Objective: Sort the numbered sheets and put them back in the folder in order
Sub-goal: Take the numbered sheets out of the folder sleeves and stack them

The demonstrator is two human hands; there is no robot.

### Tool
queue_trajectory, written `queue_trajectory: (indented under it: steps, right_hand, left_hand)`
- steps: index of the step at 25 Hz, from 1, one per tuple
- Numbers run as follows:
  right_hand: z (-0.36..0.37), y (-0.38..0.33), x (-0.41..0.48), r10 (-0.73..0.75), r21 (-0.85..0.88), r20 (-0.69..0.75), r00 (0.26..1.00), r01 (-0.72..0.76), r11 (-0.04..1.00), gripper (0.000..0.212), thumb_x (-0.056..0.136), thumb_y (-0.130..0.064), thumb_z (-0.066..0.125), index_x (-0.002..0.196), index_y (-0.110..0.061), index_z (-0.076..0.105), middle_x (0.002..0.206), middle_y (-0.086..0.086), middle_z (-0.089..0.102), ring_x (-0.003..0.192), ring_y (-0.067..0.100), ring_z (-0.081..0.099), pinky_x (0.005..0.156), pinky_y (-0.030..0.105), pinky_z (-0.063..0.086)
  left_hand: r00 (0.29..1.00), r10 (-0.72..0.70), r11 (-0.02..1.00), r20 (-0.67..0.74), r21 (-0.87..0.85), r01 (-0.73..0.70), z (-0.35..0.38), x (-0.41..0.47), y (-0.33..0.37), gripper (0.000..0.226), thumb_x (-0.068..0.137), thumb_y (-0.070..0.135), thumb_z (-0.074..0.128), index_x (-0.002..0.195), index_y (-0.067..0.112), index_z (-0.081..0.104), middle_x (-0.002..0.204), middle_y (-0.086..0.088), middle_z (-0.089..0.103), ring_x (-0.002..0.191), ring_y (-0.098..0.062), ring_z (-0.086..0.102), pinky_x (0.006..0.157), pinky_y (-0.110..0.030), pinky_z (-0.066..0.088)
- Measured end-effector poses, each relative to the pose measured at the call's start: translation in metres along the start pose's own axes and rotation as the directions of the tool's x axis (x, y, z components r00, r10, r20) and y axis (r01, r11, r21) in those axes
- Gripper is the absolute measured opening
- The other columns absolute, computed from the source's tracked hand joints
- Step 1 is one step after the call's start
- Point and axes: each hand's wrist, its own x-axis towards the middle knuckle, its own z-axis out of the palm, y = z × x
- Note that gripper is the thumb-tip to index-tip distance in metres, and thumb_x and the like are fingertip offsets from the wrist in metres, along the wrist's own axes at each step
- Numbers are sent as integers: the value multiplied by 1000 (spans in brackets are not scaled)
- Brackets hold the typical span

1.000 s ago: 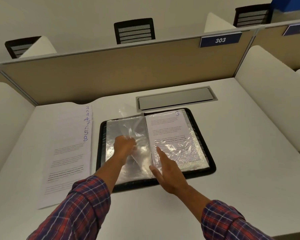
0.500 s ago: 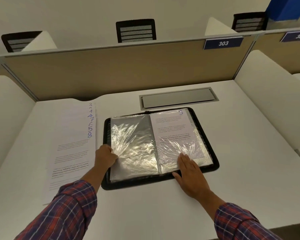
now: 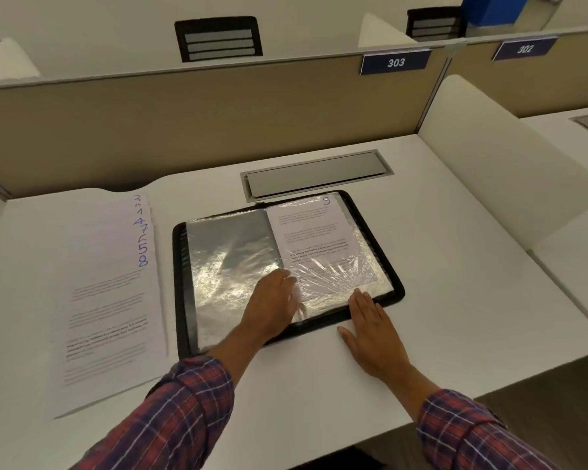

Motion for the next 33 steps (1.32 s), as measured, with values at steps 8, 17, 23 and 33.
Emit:
queue_trajectory:
  steps: [8,17,23,33]
  right_hand:
    - [2,5,-12,29,119,-63,998,-21,993,84,103,-61,23,165,-5,12,173,10,7,159,19,2,129,34,13]
    - [-12,13,-20,-79,74,-339,937,111,991,66,102,-34,61,155,-1,41,165,17,36,156,29,30,120,46,39]
    - [-24,8,-9,-248,10,-380,891,272,962,59,103,-35,60,150,-1,50,152,17,52,144,30,47,121,43,38]
    - [-20,4,15,-410,-38,-268,872,416,909,61,106,-42,50,152,-1,47,155,19,50,149,30,42,127,42,29]
  left_hand:
    - [987,130,991,98,30,-133,46,7,40,18,95,29,70,101,12,68,118,-6,62,109,-22,57,81,-34,50]
    - [988,-107,989,113,-90,118,42,15,53,15,104,18,52,91,16,61,89,0,58,76,-21,58,65,-37,50]
    - [962,-251,932,104,-242,270,34,23,48,14,97,29,67,90,19,75,84,5,73,77,-13,65,73,-34,54]
    - [983,-151,950,109,-259,175,26,28,46,16,96,18,64,87,14,76,85,3,75,76,-12,66,79,-35,55]
